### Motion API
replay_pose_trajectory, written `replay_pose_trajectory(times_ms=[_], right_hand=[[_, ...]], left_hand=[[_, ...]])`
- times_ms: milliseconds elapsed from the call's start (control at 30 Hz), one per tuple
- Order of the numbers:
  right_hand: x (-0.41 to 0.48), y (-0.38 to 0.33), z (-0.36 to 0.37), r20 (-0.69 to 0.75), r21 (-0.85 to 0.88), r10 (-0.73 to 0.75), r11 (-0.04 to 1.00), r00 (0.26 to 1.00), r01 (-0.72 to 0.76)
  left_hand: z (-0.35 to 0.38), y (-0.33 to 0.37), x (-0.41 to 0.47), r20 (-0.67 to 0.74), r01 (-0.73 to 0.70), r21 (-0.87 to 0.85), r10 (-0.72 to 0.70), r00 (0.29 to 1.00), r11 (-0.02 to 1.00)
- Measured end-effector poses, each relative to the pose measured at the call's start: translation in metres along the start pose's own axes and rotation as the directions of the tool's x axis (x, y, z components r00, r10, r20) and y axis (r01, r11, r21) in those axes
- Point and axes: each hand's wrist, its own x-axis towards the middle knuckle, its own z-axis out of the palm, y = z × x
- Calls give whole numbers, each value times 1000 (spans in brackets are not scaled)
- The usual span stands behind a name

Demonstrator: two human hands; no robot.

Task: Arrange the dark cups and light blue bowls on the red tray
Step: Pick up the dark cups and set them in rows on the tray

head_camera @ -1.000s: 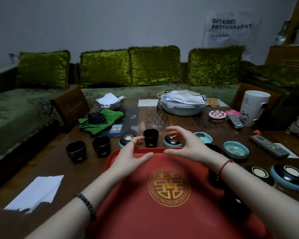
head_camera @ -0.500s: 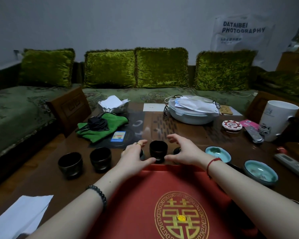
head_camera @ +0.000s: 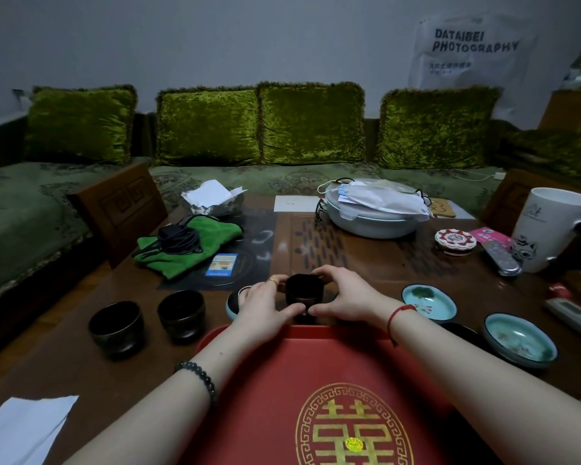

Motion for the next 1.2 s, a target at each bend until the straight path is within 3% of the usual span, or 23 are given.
replay_pose_trajectory(times_ms=[533, 967, 1200], right_hand=[[-56, -20, -72, -139, 61, -120, 990, 983, 130], [-121, 10, -99, -149, 108, -58, 991, 987, 75], [-134, 30, -92, -151, 29, -34, 999, 988, 38]], left_hand=[[-23, 63, -32, -255, -217, -327, 135, 957, 920], [0, 115, -62, -140, -245, -481, 202, 969, 842], [22, 118, -72, -97, -221, -486, 200, 975, 845]])
